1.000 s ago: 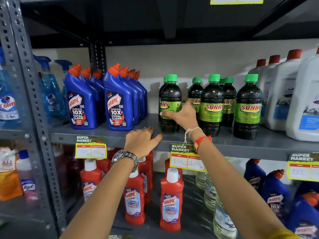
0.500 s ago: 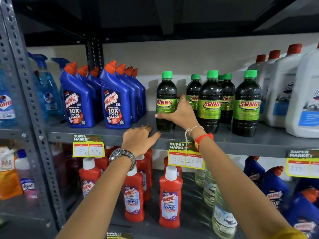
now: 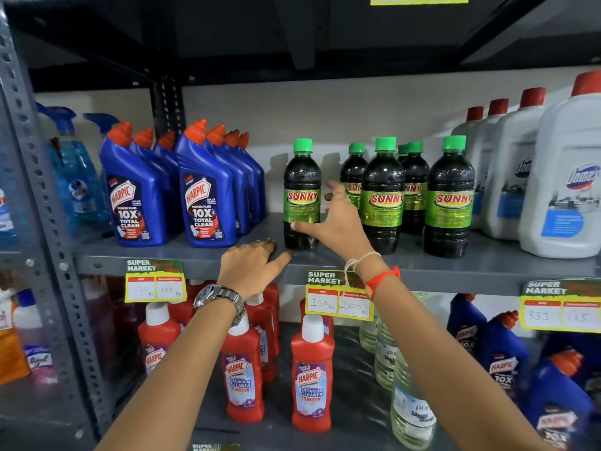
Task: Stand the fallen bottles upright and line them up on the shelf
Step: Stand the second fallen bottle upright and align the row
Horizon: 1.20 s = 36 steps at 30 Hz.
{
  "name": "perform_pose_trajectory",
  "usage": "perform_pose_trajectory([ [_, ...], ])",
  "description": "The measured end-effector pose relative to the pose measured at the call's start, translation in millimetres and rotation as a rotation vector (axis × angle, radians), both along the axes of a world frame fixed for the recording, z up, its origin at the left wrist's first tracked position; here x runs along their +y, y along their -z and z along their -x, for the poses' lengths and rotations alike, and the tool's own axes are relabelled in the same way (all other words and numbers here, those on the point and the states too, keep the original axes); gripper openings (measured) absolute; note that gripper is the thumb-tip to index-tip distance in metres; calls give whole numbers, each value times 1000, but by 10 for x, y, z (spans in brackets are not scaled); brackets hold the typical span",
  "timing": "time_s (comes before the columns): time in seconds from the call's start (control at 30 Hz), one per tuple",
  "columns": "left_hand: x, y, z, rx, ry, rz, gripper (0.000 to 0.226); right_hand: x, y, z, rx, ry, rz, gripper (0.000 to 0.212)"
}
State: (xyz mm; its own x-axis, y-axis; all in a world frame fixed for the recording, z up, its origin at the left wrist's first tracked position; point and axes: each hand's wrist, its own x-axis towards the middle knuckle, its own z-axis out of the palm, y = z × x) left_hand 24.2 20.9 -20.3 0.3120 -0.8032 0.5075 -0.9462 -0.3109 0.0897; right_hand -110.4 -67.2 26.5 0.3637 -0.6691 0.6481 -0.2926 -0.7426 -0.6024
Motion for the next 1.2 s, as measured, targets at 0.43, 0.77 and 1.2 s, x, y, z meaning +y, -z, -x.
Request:
perform_pose_trajectory([
  [0.43, -316, -270, 110, 693, 115, 172, 97, -221, 278, 792, -142, 446, 11, 91],
  [0.77, -468, -260, 112, 773, 163, 222, 66, -399, 187, 836, -37, 213, -233, 76],
  [1.2, -529, -225, -15, 752, 172, 230, 45, -397, 162, 653, 5, 202, -205, 80],
])
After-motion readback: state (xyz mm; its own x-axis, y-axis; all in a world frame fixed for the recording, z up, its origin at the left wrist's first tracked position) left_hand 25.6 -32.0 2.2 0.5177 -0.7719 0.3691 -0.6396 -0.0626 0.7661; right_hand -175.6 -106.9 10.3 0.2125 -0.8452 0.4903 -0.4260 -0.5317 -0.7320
